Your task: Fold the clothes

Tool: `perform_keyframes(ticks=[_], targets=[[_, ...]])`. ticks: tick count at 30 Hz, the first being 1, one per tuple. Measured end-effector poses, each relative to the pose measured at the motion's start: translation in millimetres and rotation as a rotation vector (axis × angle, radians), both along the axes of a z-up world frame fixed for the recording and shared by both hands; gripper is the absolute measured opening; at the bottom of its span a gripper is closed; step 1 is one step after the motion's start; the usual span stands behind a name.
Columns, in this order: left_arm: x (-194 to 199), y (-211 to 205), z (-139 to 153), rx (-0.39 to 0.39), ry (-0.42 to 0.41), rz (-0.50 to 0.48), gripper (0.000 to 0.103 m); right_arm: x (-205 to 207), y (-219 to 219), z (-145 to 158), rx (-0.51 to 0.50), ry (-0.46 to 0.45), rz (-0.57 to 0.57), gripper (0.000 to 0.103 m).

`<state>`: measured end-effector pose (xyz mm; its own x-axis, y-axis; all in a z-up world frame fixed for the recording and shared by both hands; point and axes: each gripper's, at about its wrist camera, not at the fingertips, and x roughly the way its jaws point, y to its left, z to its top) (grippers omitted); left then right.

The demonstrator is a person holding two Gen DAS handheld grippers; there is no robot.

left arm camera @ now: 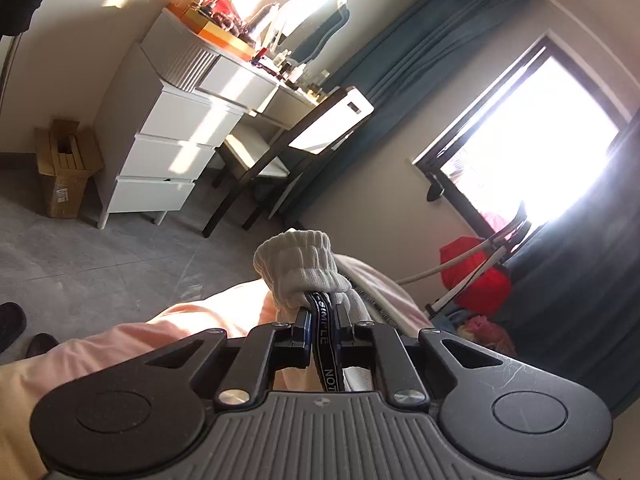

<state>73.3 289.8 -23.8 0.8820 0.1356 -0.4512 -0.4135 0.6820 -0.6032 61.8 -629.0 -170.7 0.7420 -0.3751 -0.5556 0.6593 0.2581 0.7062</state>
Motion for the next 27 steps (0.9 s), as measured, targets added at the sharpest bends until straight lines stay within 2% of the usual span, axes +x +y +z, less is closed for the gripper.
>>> perform_keyframes(ticks=[2, 4, 6, 9, 10, 12, 14, 15, 17, 18, 19, 20, 22, 25, 27], targets=[[-1, -4, -22, 0.111, 0.149, -0.041, 0.012, -10, 9, 1, 0.004, 0.080, -0.070, 0.005], [-4, -11, -43, 0.203, 0.249, -0.075, 0.012, -16, 16, 1, 0.004, 0.136, -0.104, 0.006], [-12, -9, -53, 0.221, 0.244, -0.086, 0.014, -17, 18, 2, -0.020, 0.150, -0.092, 0.006], [-22, -5, -47, 0.195, 0.225, -0.104, 0.018, -21, 16, 5, -0.030, 0.165, -0.073, 0.010], [-26, -6, -41, 0.187, 0.232, -0.115, 0.023, -24, 16, 7, -0.031, 0.162, -0.068, 0.010], [-29, -14, -29, 0.231, 0.237, -0.150, 0.035, -29, 16, 12, -0.036, 0.162, -0.060, 0.015], [-30, -26, -16, 0.289, 0.244, -0.199, 0.060, -34, 19, 22, -0.070, 0.178, -0.077, 0.024], [-30, -34, -9, 0.325, 0.248, -0.230, 0.067, -36, 21, 27, -0.088, 0.180, -0.088, 0.032], [-31, -53, 1, 0.403, 0.243, -0.301, 0.082, -38, 26, 40, -0.154, 0.160, -0.091, 0.056], [-32, -64, 6, 0.444, 0.230, -0.325, 0.084, -38, 29, 47, -0.196, 0.143, -0.087, 0.063], [-33, -75, 11, 0.484, 0.216, -0.348, 0.088, -38, 32, 54, -0.236, 0.125, -0.080, 0.076], [-31, -89, 15, 0.500, 0.197, -0.366, 0.093, -35, 35, 58, -0.274, 0.106, -0.059, 0.084], [-26, -116, 23, 0.505, 0.149, -0.429, 0.101, -24, 45, 66, -0.352, 0.065, 0.007, 0.084], [-17, -159, 33, 0.476, 0.071, -0.539, 0.101, -3, 60, 66, -0.420, 0.041, 0.115, 0.084], [-10, -202, 39, 0.472, 0.024, -0.611, 0.101, 18, 71, 62, -0.470, 0.052, 0.206, 0.084]])
